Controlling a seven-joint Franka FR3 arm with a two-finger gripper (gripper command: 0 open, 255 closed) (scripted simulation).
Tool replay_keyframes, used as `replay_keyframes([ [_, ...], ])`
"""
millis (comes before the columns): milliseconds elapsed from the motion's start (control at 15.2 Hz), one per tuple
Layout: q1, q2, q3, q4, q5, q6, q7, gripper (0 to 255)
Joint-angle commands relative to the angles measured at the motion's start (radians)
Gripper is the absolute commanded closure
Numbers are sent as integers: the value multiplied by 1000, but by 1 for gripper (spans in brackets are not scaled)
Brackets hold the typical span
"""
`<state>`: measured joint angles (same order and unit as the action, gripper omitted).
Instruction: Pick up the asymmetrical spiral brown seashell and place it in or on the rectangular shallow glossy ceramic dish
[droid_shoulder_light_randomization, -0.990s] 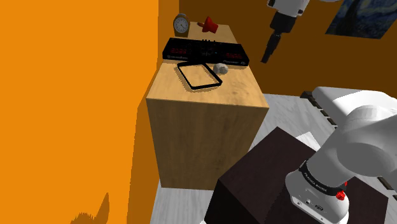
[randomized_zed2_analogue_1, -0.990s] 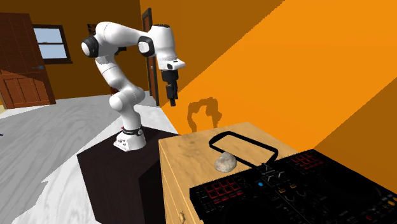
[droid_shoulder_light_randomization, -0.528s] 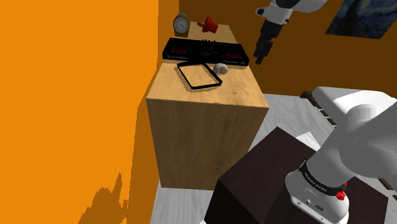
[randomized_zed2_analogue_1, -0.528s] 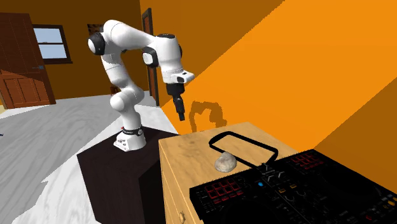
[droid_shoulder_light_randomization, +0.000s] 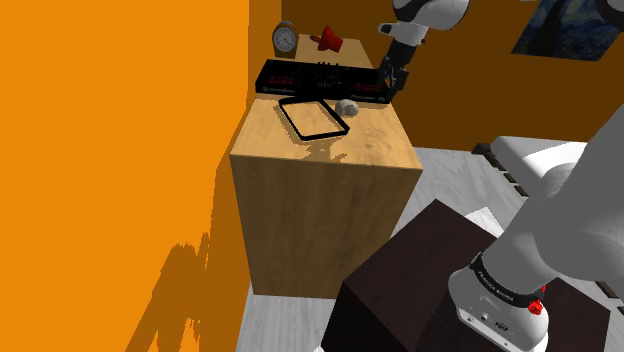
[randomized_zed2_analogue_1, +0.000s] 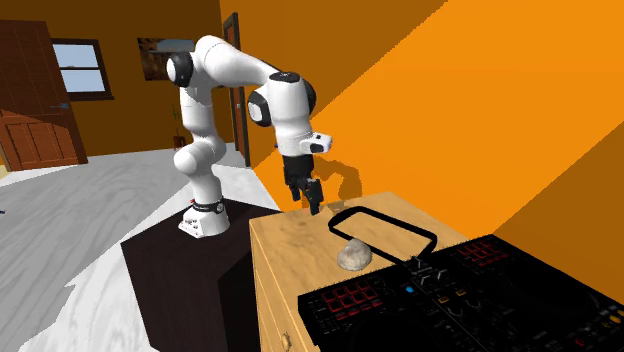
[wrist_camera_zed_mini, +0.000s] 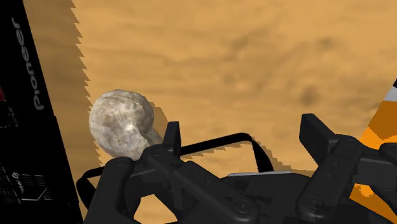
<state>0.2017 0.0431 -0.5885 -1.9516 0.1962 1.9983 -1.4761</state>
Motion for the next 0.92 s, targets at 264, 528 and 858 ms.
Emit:
replay_keyframes([
  [264,-73,285,35,267,168,-55,-319,0],
  [528,-126,417,80,424,218,-97,-433,0],
  [858,-121,436,90,385,233,-42,-443,0],
])
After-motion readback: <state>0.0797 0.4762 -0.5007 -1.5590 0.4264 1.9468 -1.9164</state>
